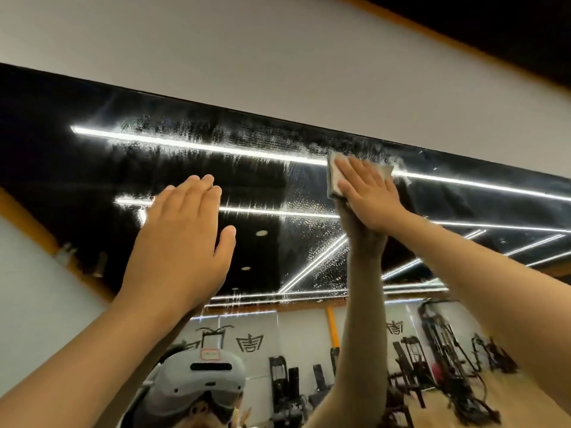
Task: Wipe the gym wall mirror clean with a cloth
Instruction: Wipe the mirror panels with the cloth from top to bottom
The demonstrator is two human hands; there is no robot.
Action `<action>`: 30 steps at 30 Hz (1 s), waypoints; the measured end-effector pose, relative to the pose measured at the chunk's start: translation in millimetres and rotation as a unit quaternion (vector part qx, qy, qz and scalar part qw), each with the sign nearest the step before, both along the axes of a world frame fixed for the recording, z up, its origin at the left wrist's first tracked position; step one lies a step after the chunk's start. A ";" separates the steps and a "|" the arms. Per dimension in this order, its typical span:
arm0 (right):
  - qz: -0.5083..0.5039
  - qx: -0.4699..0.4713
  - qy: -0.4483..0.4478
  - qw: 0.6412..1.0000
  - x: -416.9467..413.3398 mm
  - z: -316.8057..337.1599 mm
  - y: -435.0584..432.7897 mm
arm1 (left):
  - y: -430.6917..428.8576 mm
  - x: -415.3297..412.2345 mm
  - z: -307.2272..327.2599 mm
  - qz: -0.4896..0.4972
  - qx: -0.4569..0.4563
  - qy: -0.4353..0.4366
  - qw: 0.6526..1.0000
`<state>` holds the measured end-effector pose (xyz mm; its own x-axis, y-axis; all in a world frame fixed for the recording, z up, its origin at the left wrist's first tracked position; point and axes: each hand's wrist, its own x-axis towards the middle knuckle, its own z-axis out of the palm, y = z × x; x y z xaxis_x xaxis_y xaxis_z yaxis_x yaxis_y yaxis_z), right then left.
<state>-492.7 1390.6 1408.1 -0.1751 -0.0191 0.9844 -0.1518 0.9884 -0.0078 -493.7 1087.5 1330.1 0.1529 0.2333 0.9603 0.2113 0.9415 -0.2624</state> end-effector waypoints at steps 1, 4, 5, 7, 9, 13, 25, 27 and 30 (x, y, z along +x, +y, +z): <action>0.000 -0.004 0.000 1.000 0.2 14.3 -2.1 | -0.1 -0.1 0.0 0.002 0.000 -0.001 1.000; -0.009 -0.013 -0.005 1.000 2.3 43.7 -5.0 | -0.4 0.1 0.0 0.005 0.000 -0.003 1.000; -0.009 -0.016 -0.007 1.000 2.8 49.0 -5.2 | -0.5 0.3 -0.2 0.005 -0.001 -0.004 1.000; -0.007 -0.020 -0.012 1.000 3.4 53.4 -5.1 | -1.1 0.5 0.0 0.003 -0.004 -0.002 1.000; -0.007 -0.016 -0.014 1.000 3.2 49.5 -5.7 | -1.6 0.8 -0.6 0.002 -0.007 0.001 1.000; -0.006 0.022 -0.005 1.000 3.5 14.6 -16.0 | -0.8 1.2 -1.6 0.002 -0.005 0.003 1.000; 0.033 0.178 -0.008 0.983 6.5 -184.1 -32.3 | 0.3 6.5 -2.5 -0.008 -0.001 -0.015 1.000; 0.036 0.176 -0.013 0.984 8.1 -167.6 -32.9 | 0.7 6.5 -2.7 -0.009 -0.002 -0.020 1.000; 0.041 0.122 -0.019 0.992 7.8 -117.7 -44.0 | 0.4 4.2 -2.9 -0.010 0.001 -0.005 1.000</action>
<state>-484.8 1346.6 1290.4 -0.2001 -0.2714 0.9414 -0.2357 0.9460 0.2226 -489.5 1087.9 1327.2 0.1480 0.2275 0.9625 0.2328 0.9378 -0.2574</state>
